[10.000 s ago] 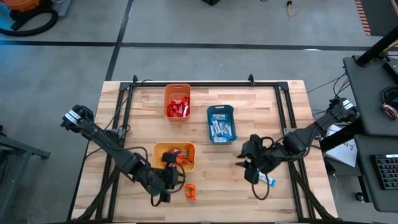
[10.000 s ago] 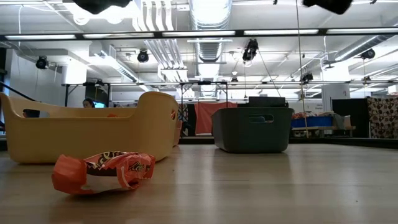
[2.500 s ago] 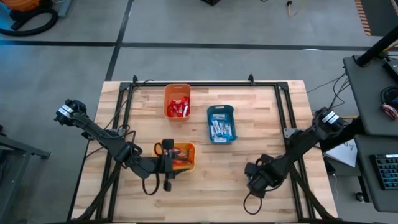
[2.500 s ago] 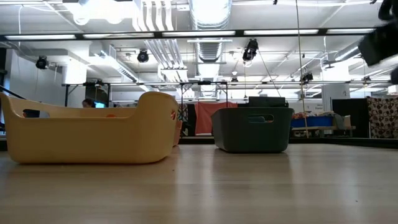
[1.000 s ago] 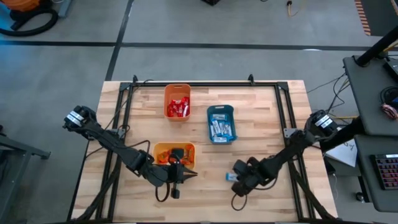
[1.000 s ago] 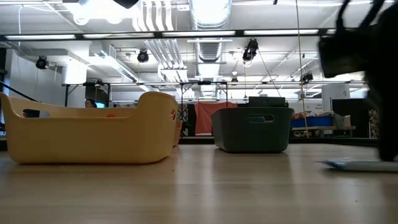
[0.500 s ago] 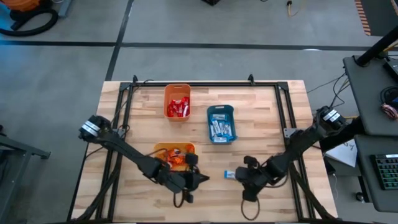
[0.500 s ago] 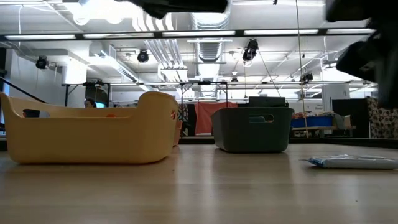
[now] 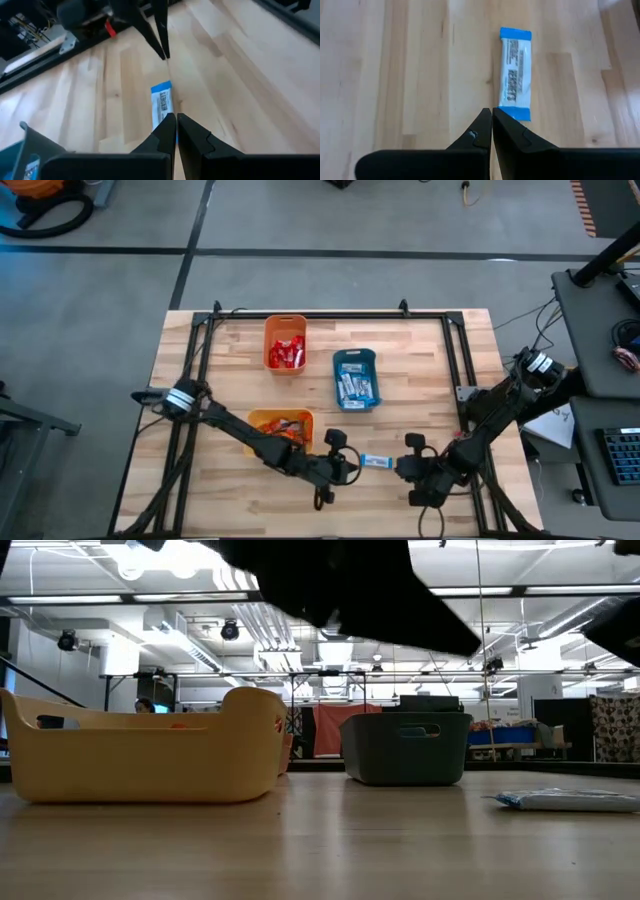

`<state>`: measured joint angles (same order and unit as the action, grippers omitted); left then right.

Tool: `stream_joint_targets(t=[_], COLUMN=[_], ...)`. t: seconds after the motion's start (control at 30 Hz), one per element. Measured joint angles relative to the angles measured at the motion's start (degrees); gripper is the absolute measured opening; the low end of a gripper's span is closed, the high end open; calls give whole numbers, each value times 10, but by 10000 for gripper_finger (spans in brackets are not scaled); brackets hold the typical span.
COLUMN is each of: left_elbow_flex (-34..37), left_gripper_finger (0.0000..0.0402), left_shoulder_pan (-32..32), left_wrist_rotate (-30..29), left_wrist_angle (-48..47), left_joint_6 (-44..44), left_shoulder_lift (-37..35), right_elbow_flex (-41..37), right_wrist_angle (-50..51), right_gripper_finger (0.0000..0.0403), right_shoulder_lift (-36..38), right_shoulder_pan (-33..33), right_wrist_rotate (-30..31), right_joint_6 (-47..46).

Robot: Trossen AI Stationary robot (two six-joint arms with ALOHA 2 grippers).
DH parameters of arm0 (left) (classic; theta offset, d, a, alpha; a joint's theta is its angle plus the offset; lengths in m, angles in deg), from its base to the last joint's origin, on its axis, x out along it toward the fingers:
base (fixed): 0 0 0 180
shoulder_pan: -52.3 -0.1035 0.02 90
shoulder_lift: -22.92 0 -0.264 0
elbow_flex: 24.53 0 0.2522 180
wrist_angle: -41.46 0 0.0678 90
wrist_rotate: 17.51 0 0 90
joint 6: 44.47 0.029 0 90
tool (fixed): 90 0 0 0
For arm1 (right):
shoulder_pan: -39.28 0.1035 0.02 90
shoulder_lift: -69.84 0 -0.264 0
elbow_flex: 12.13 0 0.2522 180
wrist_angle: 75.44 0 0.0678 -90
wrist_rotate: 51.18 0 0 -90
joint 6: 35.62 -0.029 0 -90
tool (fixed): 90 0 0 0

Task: Organize candy in baskets
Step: Put the white chocolate into the blue bin

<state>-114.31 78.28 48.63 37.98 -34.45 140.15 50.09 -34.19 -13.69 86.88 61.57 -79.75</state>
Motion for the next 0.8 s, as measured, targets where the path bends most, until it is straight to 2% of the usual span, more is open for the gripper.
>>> stream_joint_targets(t=[0.13,0.4,0.8], left_elbow_flex=[-2,-39,-107], left_gripper_finger=[0,0,0], left_shoulder_pan=[-10,-23,-40], left_wrist_rotate=[18,20,24], left_wrist_angle=[7,7,-47], left_joint_6=[0,-4,0], left_shoulder_lift=[21,62,127], right_elbow_flex=[-44,-130,-172], right_wrist_angle=[-45,-167,-225], right_gripper_finger=[9,9,15], right_shoulder_lift=[17,33,36], right_shoulder_pan=[10,12,12], right_wrist_rotate=[20,60,84], right_joint_6=[-7,60,-14])
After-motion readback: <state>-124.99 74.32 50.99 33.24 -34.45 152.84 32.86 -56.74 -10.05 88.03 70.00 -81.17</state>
